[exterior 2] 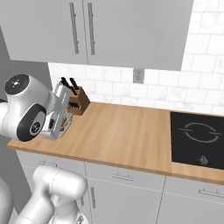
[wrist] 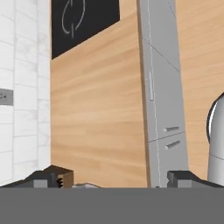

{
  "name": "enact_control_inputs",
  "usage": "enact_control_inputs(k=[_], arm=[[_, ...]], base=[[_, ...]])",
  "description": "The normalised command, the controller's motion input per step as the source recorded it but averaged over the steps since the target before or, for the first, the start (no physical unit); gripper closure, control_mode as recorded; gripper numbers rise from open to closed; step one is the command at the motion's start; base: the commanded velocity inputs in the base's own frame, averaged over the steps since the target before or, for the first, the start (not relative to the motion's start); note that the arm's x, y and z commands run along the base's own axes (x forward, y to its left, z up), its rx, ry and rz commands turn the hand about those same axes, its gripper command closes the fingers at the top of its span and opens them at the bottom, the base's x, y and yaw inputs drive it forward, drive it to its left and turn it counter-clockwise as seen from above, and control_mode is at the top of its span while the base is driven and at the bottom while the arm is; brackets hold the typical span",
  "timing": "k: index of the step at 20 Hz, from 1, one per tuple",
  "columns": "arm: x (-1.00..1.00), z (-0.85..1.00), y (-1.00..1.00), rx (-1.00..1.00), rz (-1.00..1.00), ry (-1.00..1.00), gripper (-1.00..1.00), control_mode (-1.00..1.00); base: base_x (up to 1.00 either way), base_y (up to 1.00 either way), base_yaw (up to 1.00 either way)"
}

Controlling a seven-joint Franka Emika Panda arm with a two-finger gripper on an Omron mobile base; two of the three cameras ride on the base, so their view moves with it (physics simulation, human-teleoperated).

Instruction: Take the meat container that has the shrimp and place it on the second highest rack of the freezer. Then take the vegetable container that has the garlic and bell pepper and place it on the highest rack of the freezer.

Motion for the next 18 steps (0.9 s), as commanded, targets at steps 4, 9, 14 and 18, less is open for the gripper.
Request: enact_control_inputs(k=[4,9,14,18], arm=[[0.0,0.0,0.0,0.0,0.0,0.0,-1.0,1.0],[0.0,0.0,0.0,0.0,0.0,0.0,-1.0,1.0],[0.02,-0.06,0.12,0.0,0.0,0.0,-1.0,-1.0],[0.09,-0.23,0.81,0.0,0.0,0.0,-1.0,-1.0]], base=[[0.3,-0.11,-0.04],[0.11,0.0,-0.14],[0.06,0.0,-0.05],[0.0,0.0,0.0]])
